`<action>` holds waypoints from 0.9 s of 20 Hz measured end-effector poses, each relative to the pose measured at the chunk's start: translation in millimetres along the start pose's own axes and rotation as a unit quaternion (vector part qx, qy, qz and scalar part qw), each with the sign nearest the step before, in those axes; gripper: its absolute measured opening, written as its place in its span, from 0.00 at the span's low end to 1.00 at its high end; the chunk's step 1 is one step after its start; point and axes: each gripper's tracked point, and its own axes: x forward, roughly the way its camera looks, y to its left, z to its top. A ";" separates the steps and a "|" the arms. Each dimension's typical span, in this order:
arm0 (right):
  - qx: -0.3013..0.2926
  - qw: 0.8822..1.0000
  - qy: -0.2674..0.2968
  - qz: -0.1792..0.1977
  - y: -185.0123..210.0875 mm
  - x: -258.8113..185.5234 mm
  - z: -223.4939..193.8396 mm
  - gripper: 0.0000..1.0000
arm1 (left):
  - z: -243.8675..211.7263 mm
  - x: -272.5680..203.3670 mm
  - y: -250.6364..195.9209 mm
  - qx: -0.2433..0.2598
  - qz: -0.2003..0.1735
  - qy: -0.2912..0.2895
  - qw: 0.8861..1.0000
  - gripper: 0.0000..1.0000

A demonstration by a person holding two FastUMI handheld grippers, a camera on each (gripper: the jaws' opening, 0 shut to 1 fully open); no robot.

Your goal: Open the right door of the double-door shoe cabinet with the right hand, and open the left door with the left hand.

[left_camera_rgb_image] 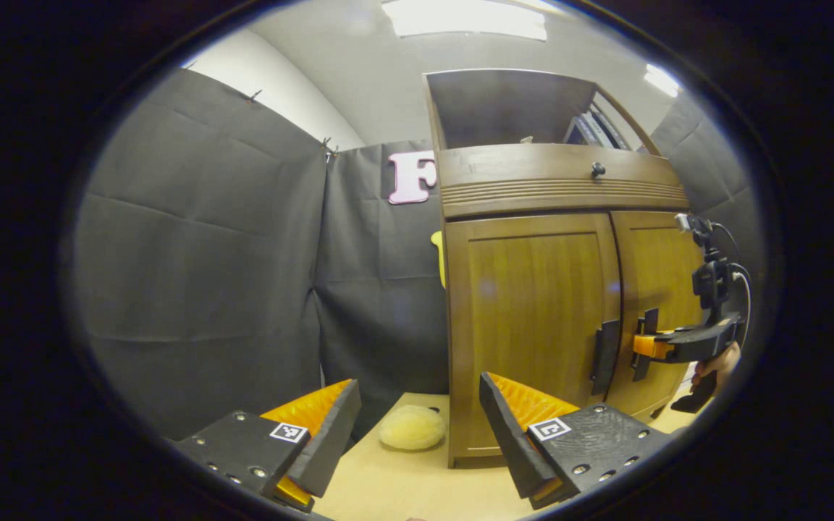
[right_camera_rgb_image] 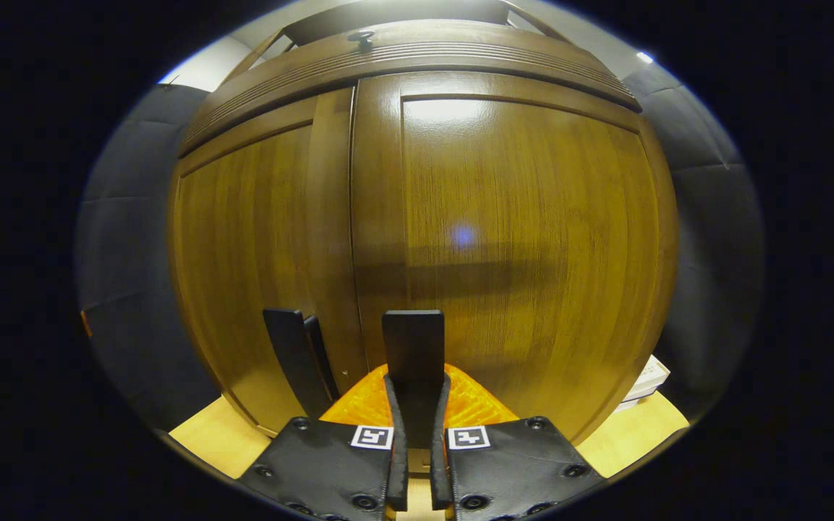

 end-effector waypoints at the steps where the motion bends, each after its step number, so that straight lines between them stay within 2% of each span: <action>1: 0.000 1.000 -0.001 0.004 1.0 -3.7 3.2 0.10 | 0.5 0.0 -0.8 -0.001 -0.003 -0.002 1.000 0.96; 2: 0.000 1.000 0.000 0.010 2.3 -6.7 6.6 0.13 | -0.1 -1.6 -1.7 -0.003 -0.008 -0.002 1.000 0.96; 3: 0.001 1.000 -0.002 0.017 3.9 -11.0 11.1 0.10 | 0.9 -3.4 -3.3 -0.005 -0.013 -0.002 1.000 0.96; 9: 0.001 0.999 -0.001 0.051 6.7 -21.9 28.9 0.10 | 7.9 -4.8 -8.9 -0.005 -0.054 -0.009 0.998 0.96; 10: 0.000 0.999 -0.001 0.053 6.9 -23.5 29.5 0.13 | 6.7 -5.6 -9.6 -0.004 -0.060 -0.010 0.998 0.96; 11: -0.001 0.999 -0.001 0.054 6.0 -24.2 30.6 0.10 | 9.7 -4.3 -9.4 -0.003 -0.065 -0.013 0.998 0.96; 13: -0.003 0.998 -0.001 0.058 6.7 -25.6 30.7 0.17 | 9.8 0.9 -10.0 -0.003 -0.075 -0.016 0.997 0.96; 14: -0.004 0.998 -0.001 0.060 7.4 -25.1 30.0 0.10 | 12.5 -0.1 -8.9 -0.005 -0.081 -0.017 0.997 0.96; 15: -0.005 0.998 -0.001 0.061 6.7 -25.4 30.5 0.10 | 13.1 -2.1 -7.4 -0.005 -0.086 -0.016 0.996 0.96; 16: -0.007 0.998 -0.003 0.061 6.2 -27.3 29.5 0.14 | 10.9 -2.3 -9.7 -0.005 -0.089 -0.015 0.996 0.96; 18: -0.015 0.998 -0.004 0.059 4.2 -28.4 31.4 0.10 | 7.9 -0.5 -14.2 -0.005 -0.096 -0.015 0.995 0.96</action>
